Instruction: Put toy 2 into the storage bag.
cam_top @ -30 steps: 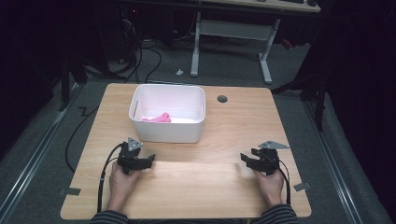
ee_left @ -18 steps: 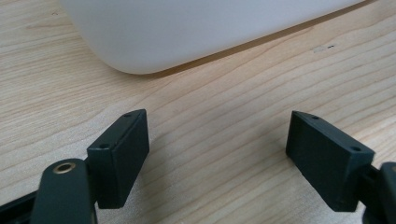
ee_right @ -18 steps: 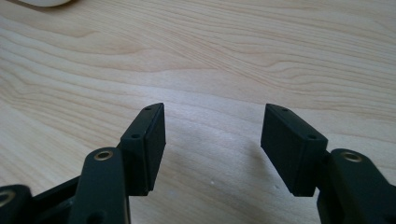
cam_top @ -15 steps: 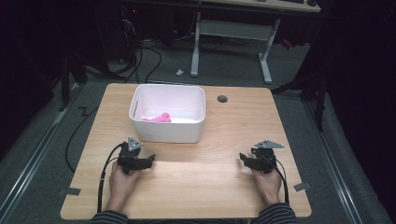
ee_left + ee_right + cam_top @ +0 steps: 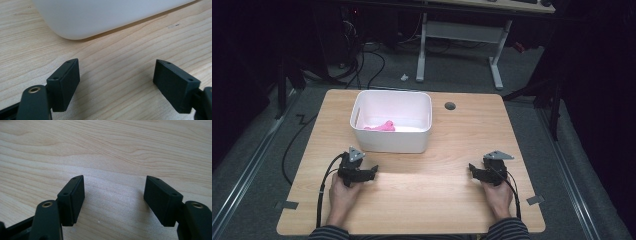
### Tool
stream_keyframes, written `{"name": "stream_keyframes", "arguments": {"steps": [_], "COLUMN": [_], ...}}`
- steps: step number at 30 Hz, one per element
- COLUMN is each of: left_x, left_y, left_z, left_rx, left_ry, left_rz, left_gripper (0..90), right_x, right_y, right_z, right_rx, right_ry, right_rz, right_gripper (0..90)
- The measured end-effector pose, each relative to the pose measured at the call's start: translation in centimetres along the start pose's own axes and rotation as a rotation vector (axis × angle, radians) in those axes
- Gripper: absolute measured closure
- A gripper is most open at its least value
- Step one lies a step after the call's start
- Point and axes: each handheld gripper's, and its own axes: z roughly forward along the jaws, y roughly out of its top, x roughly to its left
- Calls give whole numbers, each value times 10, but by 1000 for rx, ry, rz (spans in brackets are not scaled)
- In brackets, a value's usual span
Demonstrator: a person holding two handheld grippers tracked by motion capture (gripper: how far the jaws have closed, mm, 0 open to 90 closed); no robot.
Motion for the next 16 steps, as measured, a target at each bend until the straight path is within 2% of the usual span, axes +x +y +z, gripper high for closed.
{"name": "stream_keyframes", "arguments": {"steps": [8, 16], "left_x": [0, 0], "left_y": [0, 0], "left_z": [0, 0], "left_rx": [0, 0], "left_ry": [0, 0], "left_rz": [-1, -1], "left_gripper": [214, 214], "right_x": [-1, 0], "right_y": [0, 0], "right_z": [1, 0], "right_rx": [4, 10], "right_ry": [-9, 2], "right_rz": [7, 1], "right_gripper": [295, 249]}}
